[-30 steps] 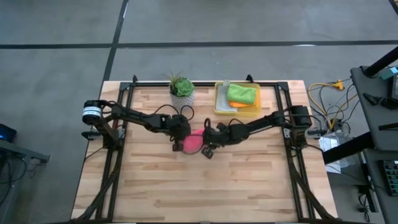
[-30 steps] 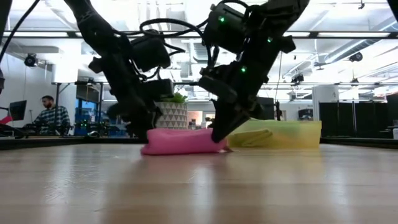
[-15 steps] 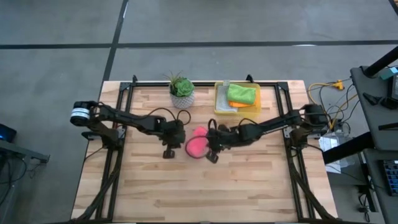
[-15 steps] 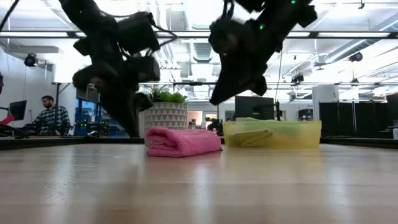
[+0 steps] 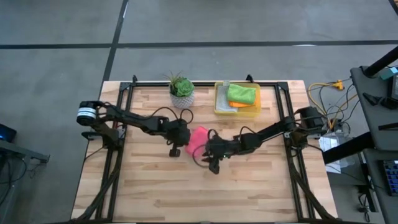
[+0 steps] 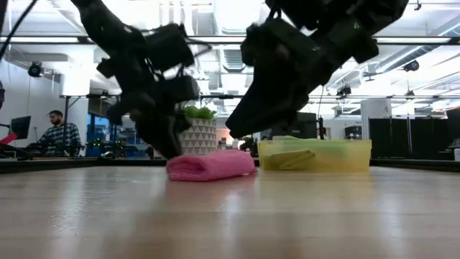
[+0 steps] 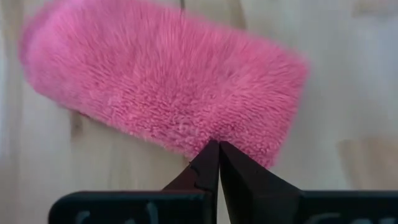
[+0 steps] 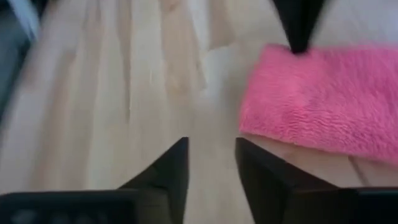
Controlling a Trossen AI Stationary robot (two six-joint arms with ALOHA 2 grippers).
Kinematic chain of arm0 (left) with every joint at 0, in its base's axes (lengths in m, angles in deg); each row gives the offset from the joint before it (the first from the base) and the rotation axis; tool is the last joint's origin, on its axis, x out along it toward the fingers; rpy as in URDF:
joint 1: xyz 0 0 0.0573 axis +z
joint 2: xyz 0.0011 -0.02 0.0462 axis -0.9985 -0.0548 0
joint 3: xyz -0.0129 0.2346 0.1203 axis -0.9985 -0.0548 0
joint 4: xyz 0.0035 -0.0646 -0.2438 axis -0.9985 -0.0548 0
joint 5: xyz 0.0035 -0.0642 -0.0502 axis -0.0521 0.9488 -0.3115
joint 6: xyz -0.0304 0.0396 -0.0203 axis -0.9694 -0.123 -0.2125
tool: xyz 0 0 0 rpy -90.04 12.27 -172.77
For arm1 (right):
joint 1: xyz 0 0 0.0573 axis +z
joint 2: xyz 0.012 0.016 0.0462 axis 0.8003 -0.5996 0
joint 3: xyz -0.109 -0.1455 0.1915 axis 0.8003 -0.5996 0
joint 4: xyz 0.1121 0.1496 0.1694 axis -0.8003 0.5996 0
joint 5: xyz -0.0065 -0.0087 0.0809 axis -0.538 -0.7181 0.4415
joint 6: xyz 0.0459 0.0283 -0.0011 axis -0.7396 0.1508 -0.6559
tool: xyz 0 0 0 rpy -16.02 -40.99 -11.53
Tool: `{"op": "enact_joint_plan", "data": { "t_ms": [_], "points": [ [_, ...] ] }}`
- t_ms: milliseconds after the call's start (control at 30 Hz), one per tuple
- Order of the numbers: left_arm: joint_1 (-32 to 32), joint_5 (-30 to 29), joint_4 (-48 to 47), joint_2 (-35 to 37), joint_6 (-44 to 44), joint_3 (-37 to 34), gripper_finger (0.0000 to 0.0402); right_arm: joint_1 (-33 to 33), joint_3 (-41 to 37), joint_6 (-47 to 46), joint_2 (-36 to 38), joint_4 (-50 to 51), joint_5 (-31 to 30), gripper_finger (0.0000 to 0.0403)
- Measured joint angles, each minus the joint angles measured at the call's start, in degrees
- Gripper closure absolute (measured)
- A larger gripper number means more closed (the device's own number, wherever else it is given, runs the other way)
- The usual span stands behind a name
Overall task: Fold microfiber towels
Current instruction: Put the pink microfiber cloth into the yellow bin
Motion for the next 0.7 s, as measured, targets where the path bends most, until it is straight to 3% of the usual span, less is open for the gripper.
{"op": "enact_joint_plan", "data": {
  "t_ms": [167,367,700],
  "points": [
    [-0.1,0.3,-0.3,-3.7,-2.1,0.0,0.0401,2.3,4.7,21.9,-1.6,8.0,-5.8,0.0222],
    [-0.2,0.6,-0.5,-3.3,-3.0,0.1,0.0401,3.5,8.9,44.7,-5.2,12.9,-20.2,0.0164],
    [-0.2,0.7,0.1,-2.8,-3.0,0.1,0.0401,3.8,9.1,60.9,-13.7,13.1,-30.6,0.0156]
  ]
}}
